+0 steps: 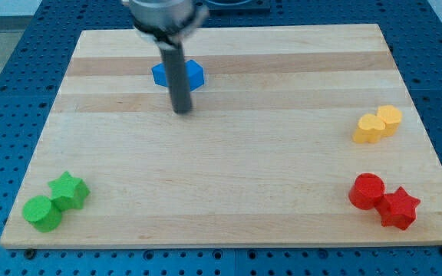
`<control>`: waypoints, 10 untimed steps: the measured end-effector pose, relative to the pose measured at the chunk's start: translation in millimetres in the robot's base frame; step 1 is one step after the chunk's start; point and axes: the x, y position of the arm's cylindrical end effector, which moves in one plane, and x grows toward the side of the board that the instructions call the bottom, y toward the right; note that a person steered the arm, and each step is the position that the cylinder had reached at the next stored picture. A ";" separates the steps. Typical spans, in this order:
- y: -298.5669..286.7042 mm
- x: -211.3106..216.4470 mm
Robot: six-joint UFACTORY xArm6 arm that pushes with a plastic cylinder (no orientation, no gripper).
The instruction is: Move your arm towards yellow blocks
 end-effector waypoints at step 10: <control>293.8 56.9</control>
